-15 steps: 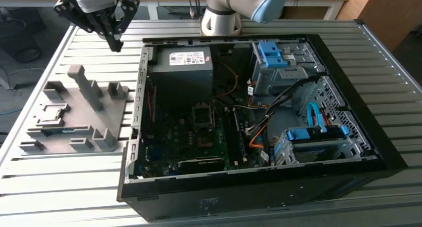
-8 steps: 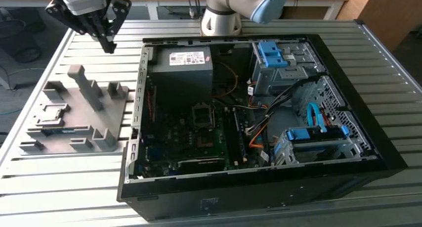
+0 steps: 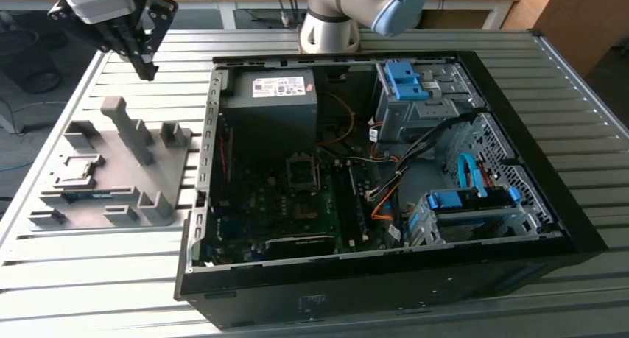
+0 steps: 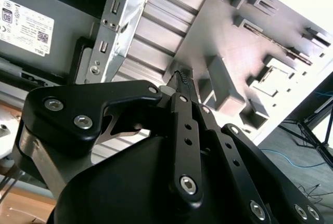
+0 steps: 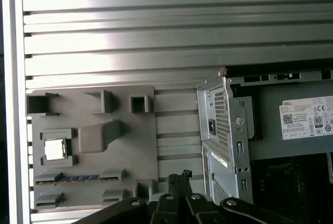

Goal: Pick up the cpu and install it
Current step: 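Reach for the cpu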

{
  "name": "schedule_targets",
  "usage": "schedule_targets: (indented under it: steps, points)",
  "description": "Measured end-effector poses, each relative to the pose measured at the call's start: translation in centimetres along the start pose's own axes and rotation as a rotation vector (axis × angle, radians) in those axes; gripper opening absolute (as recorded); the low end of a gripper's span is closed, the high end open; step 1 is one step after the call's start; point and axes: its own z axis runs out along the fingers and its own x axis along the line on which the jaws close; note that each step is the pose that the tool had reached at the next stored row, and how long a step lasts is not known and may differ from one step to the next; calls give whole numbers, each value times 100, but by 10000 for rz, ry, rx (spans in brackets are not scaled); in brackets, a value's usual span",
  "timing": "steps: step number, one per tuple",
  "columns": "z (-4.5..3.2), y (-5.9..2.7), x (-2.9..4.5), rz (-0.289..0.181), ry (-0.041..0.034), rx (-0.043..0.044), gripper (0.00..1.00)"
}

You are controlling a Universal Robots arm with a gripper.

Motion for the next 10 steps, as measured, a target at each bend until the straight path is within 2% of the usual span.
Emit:
schedule_targets:
  steps: [10]
  points:
    - [-3, -18, 234, 0, 0, 1, 10]
